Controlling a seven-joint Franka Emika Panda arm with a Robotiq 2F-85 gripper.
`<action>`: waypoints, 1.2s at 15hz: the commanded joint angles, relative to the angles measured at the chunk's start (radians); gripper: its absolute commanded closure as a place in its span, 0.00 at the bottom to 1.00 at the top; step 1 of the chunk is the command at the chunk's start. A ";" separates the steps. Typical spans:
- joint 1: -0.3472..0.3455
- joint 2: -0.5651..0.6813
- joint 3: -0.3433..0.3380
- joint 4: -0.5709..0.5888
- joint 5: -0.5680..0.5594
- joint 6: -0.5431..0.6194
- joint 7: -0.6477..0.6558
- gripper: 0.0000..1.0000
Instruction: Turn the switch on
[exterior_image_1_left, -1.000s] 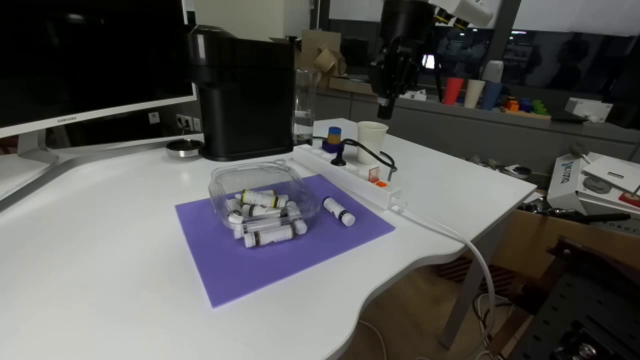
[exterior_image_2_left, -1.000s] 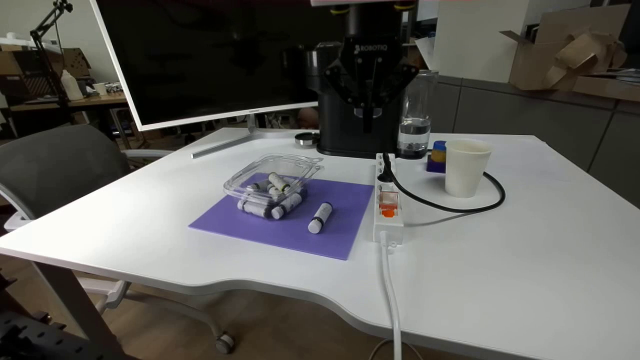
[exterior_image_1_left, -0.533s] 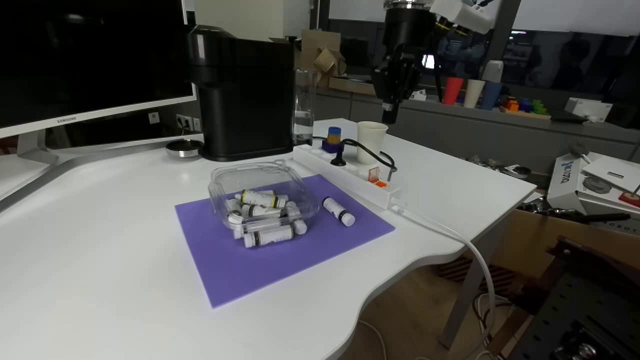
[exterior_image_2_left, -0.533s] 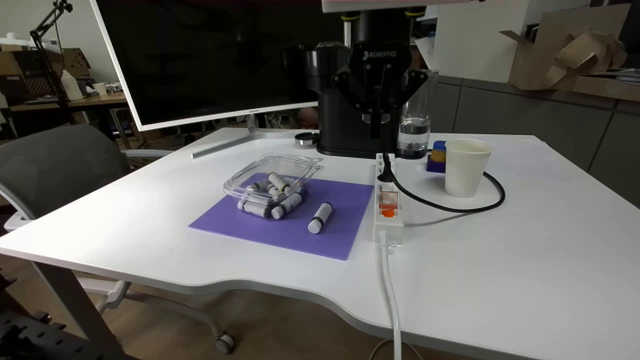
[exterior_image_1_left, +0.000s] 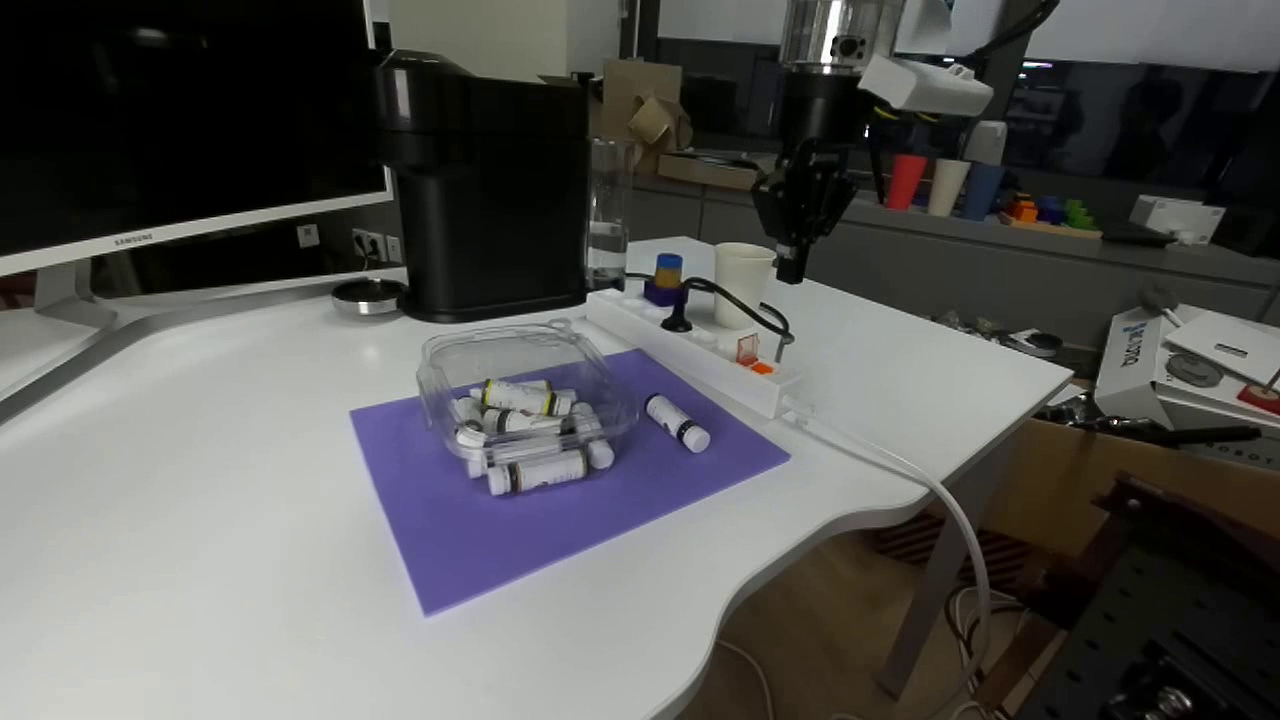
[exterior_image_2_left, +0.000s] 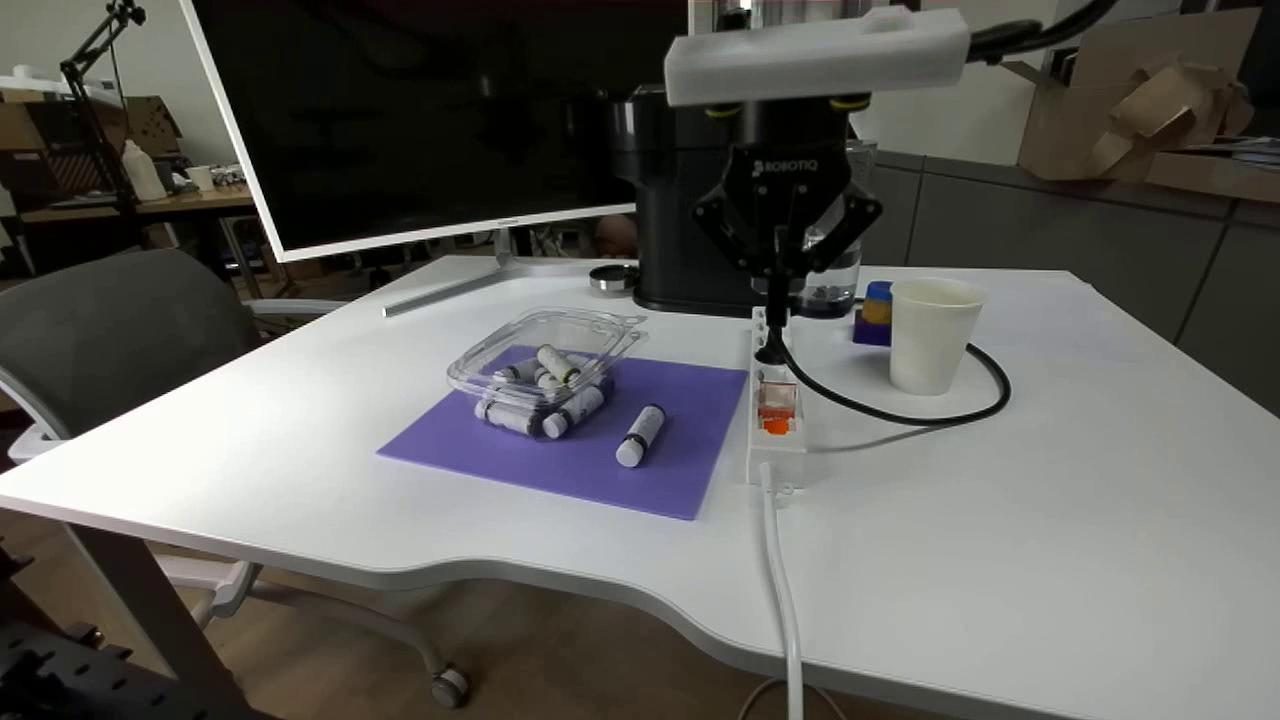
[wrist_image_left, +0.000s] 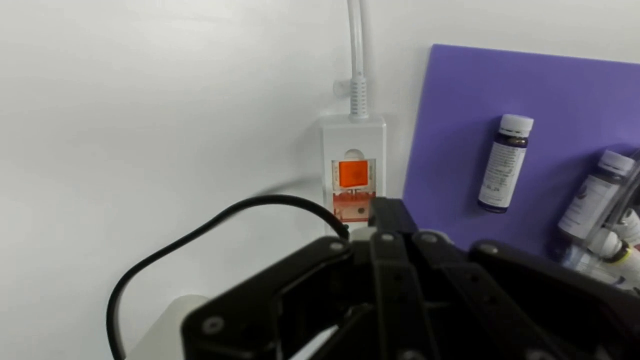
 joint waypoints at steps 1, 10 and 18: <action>-0.029 0.075 0.021 0.033 -0.027 0.038 0.031 1.00; -0.066 0.218 0.063 0.126 -0.117 0.049 0.005 1.00; -0.071 0.293 0.077 0.185 -0.176 0.046 0.012 1.00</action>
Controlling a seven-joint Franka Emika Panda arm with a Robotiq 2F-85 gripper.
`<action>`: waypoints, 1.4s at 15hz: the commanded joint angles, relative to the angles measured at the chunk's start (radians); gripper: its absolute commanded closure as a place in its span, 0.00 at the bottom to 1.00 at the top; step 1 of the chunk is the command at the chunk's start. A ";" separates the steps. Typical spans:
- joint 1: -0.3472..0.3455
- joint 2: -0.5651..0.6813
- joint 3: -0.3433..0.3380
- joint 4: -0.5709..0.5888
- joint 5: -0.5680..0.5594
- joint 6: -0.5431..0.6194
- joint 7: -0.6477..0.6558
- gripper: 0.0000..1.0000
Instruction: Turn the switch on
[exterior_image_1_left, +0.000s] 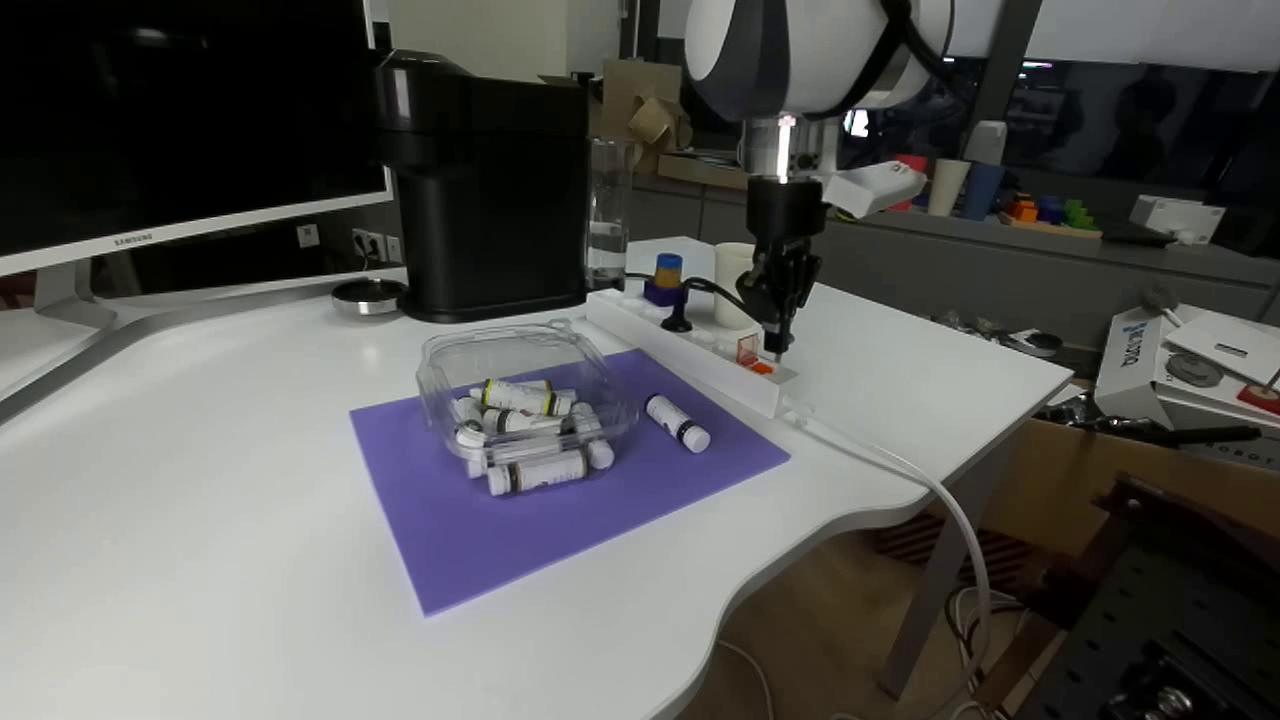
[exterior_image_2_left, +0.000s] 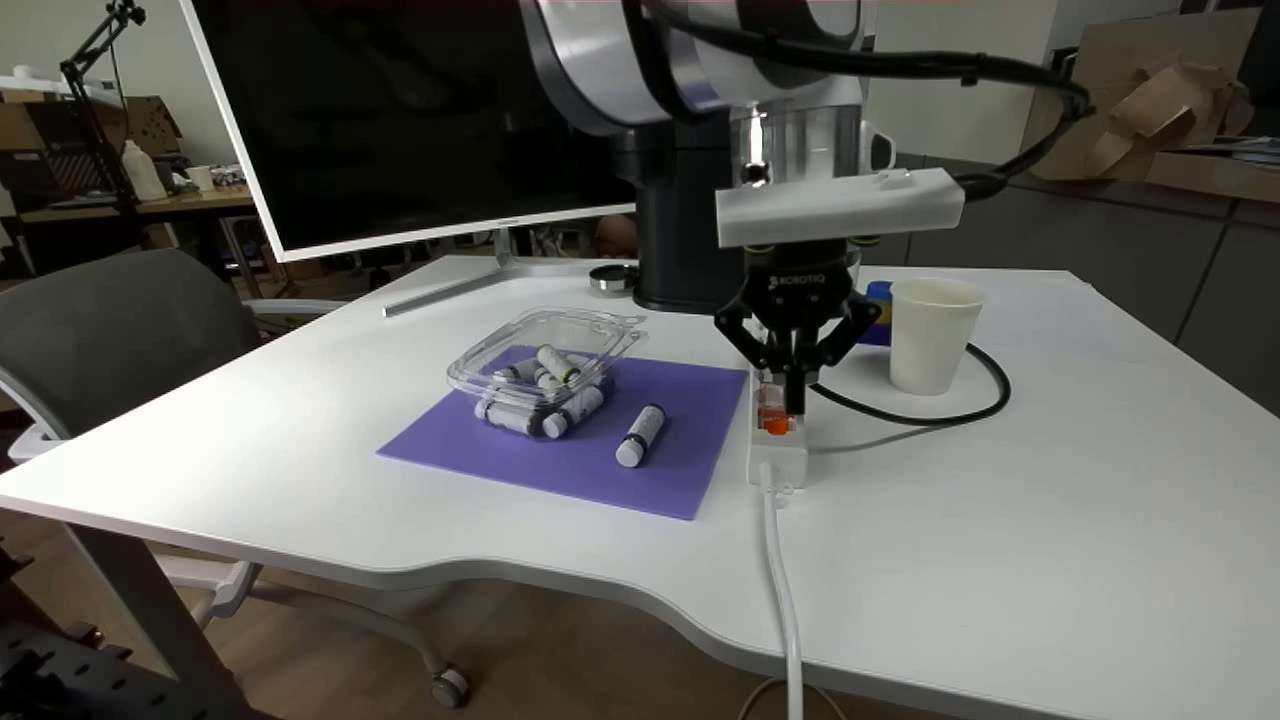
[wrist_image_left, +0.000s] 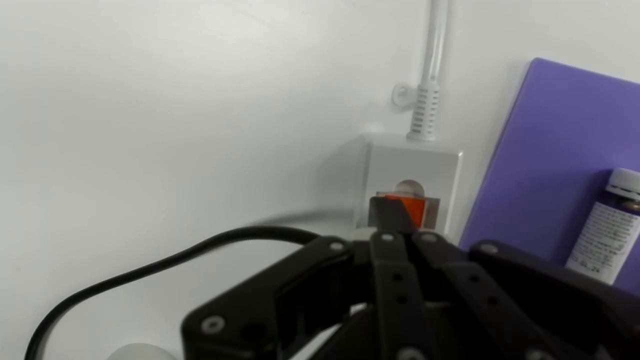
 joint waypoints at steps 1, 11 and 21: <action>-0.023 0.032 0.022 0.042 -0.029 -0.009 0.014 1.00; -0.043 0.068 0.055 0.059 -0.017 -0.013 0.006 1.00; -0.198 0.126 0.171 0.130 0.158 -0.117 -0.120 1.00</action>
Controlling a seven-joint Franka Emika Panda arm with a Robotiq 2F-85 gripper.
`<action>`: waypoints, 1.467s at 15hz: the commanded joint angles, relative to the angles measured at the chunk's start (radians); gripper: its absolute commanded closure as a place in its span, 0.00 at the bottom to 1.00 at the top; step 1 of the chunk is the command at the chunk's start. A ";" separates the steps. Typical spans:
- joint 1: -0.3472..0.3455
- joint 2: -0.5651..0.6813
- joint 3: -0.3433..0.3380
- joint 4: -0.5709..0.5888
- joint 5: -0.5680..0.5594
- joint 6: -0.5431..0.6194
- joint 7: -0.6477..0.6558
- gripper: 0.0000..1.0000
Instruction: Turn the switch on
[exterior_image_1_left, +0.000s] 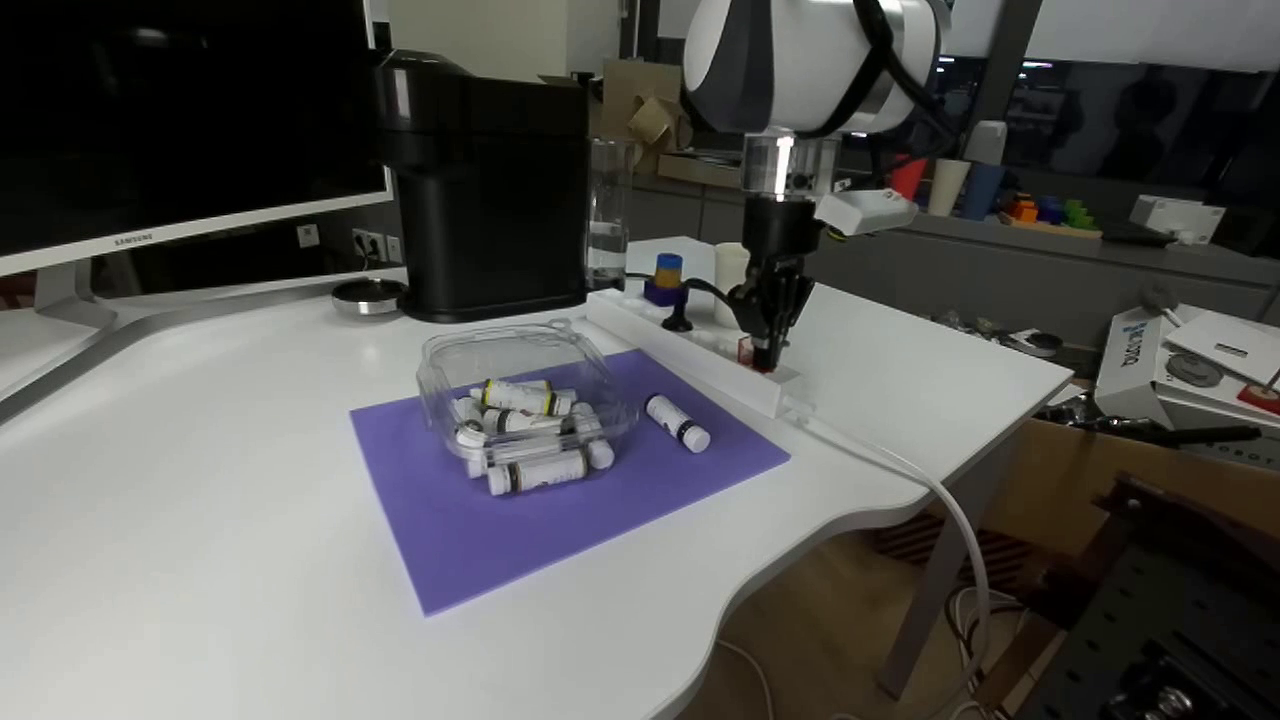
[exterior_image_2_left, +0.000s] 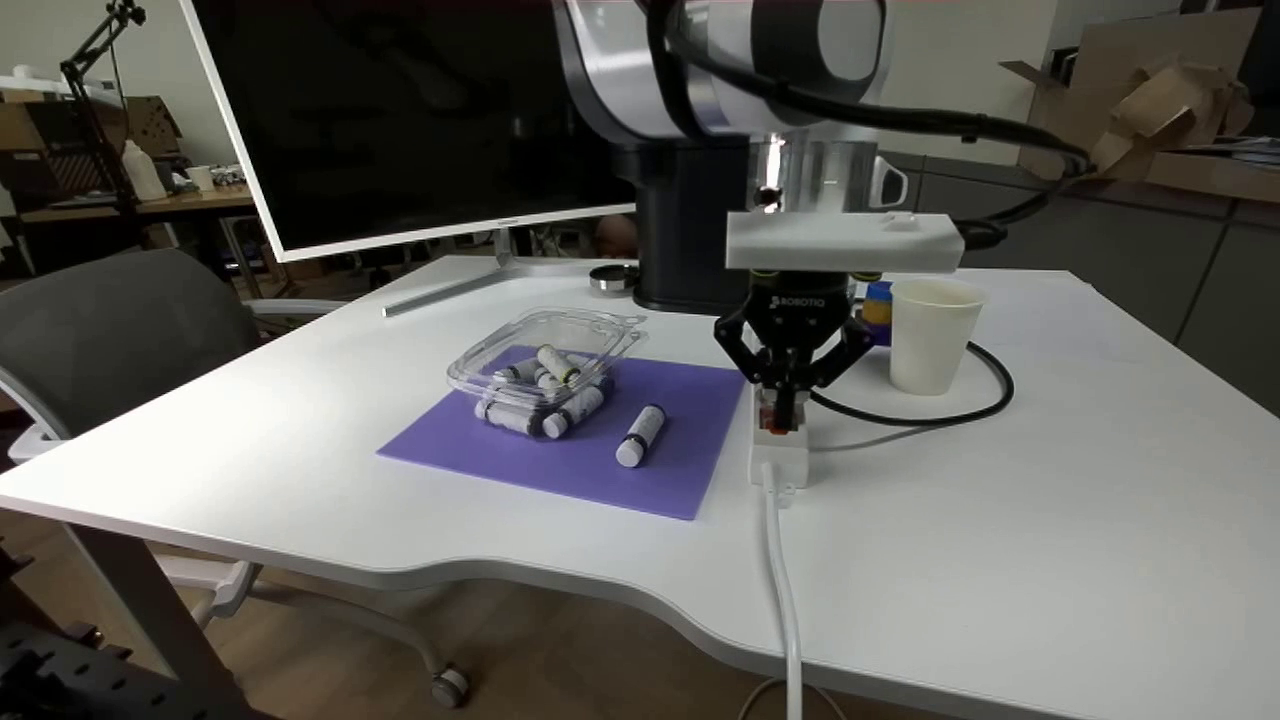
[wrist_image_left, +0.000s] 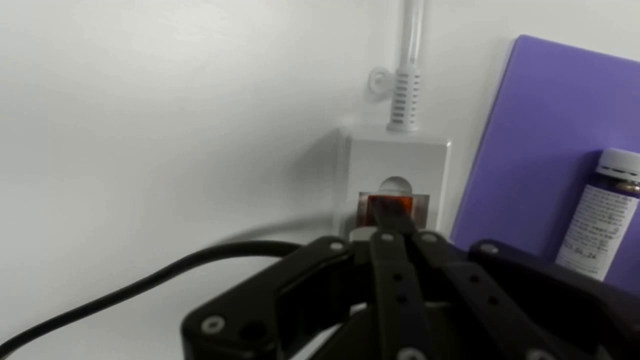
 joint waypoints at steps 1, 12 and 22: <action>-0.085 0.079 0.062 0.089 0.106 -0.103 -0.087 1.00; -0.097 -0.024 0.061 0.084 0.237 -0.206 -0.249 1.00; 0.055 -0.335 -0.066 -0.060 0.107 -0.231 -0.145 0.33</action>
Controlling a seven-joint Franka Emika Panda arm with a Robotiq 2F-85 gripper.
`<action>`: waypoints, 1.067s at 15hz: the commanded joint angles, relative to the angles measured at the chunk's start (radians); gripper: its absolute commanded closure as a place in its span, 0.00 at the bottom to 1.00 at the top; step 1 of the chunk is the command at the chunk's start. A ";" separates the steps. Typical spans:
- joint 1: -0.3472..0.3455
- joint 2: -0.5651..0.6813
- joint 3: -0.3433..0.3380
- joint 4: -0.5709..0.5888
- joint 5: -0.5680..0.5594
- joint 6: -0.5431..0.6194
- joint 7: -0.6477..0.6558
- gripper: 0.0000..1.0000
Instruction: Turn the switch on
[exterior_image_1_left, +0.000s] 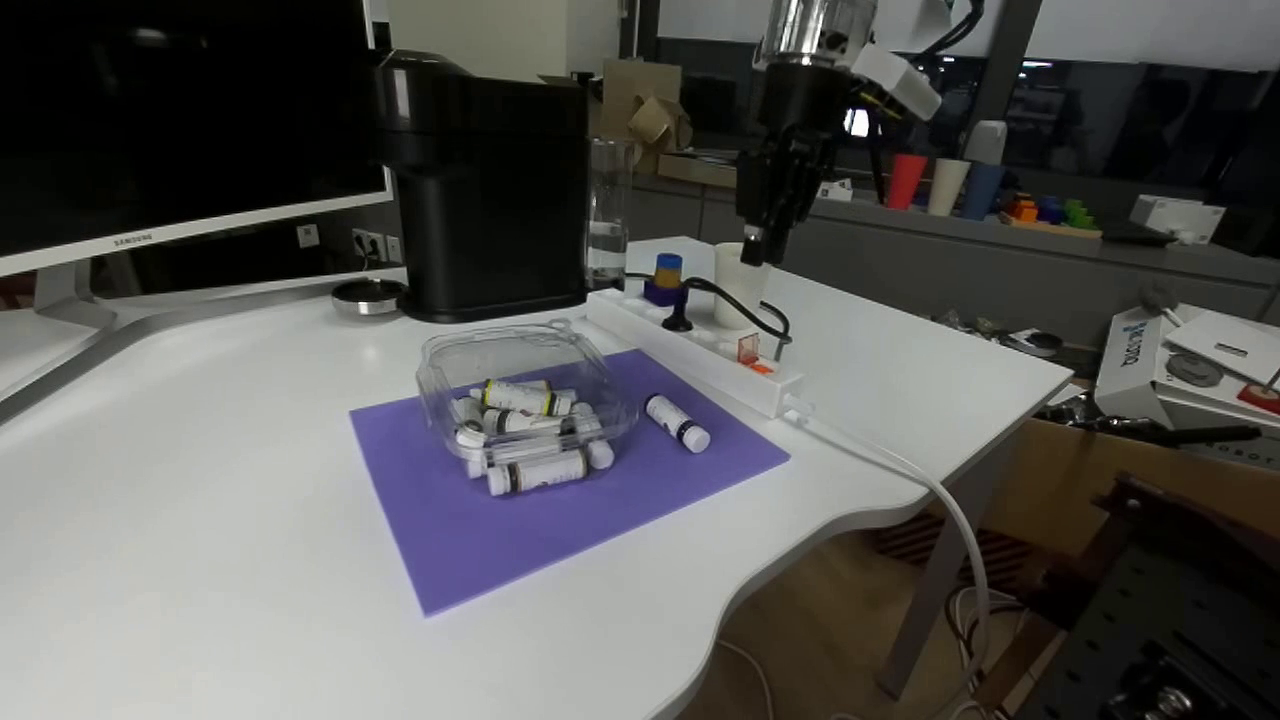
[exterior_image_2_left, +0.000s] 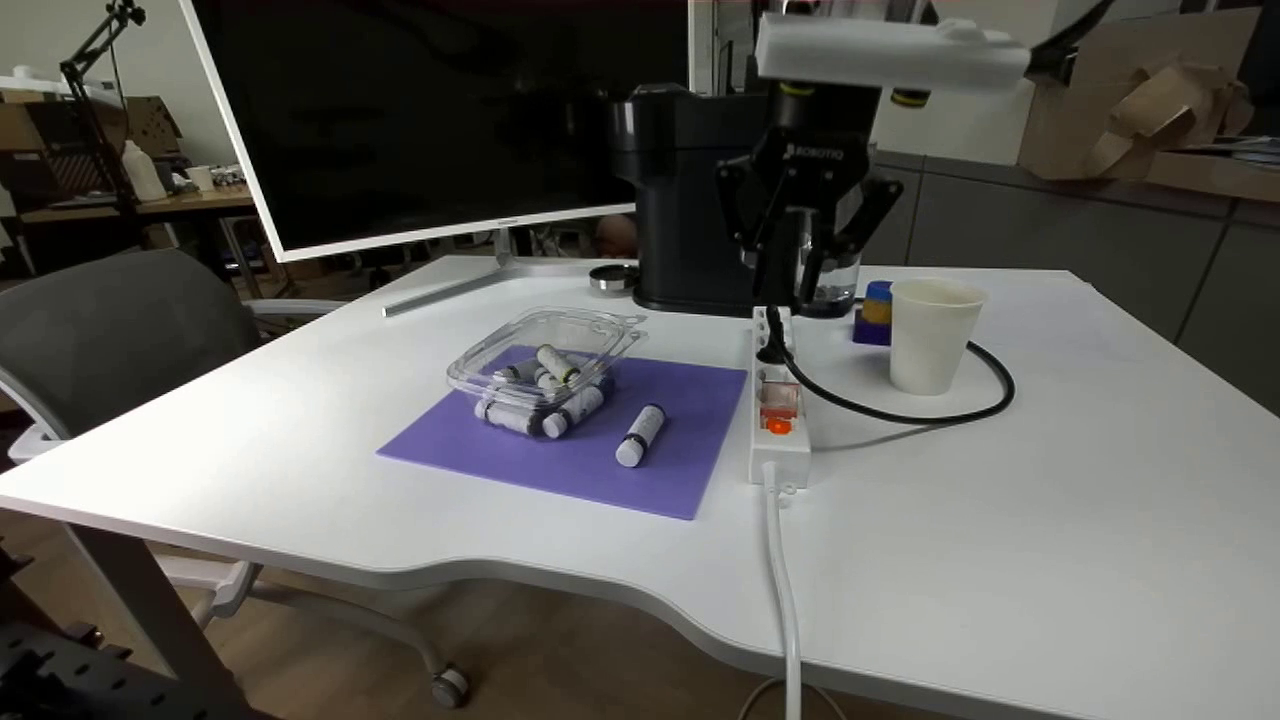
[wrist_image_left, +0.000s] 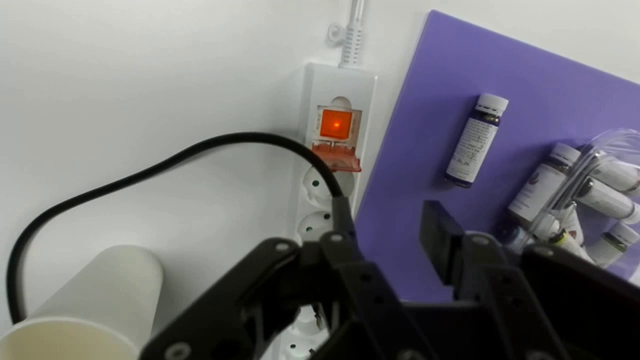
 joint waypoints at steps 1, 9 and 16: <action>0.071 -0.136 -0.069 -0.075 -0.089 -0.015 0.104 0.27; 0.145 -0.291 -0.132 -0.103 -0.271 -0.183 0.364 0.00; 0.151 -0.283 -0.156 -0.122 -0.345 -0.211 0.489 0.00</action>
